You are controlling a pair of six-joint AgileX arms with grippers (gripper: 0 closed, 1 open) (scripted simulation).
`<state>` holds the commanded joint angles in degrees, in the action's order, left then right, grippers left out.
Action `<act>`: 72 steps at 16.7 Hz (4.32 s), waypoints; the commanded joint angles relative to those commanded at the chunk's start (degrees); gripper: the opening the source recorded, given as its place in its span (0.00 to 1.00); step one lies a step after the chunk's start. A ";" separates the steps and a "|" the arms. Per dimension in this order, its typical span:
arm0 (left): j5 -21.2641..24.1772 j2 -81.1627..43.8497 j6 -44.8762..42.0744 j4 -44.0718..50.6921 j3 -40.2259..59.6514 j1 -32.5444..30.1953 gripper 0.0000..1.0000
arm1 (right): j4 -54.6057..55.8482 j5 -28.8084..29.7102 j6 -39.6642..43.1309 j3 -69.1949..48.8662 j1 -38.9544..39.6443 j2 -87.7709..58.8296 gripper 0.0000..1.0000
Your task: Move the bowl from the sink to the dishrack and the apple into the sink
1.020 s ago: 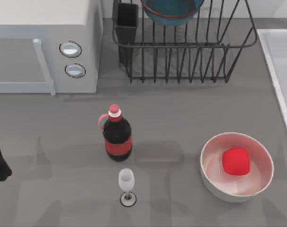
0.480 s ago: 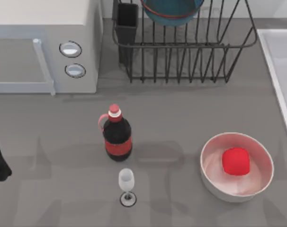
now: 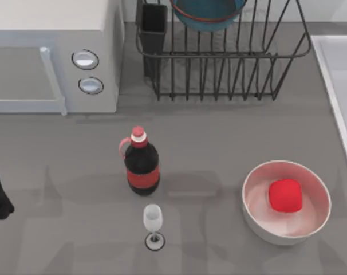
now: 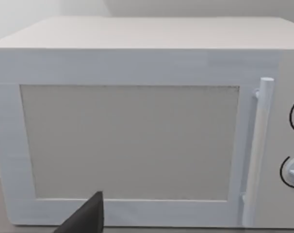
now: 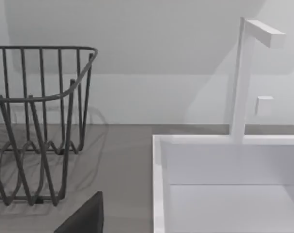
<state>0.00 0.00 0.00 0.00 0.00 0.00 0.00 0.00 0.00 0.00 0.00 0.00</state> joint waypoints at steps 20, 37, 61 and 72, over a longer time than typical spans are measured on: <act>0.00 0.00 0.00 0.00 0.00 0.00 1.00 | -24.47 -0.03 -11.49 -28.42 11.29 -36.78 1.00; 0.00 0.00 0.00 0.00 0.00 0.00 1.00 | -62.28 0.02 -29.29 -72.24 28.56 -99.96 1.00; 0.00 0.00 0.00 0.00 0.00 0.00 1.00 | -38.43 0.06 -29.61 -58.69 28.72 -110.26 0.62; 0.00 0.00 0.00 0.00 0.00 0.00 1.00 | -38.43 0.06 -29.61 -58.69 28.72 -110.26 0.00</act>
<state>0.00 0.00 0.00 0.00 0.00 0.00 -38.43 0.06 -29.61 -58.69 28.72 -110.26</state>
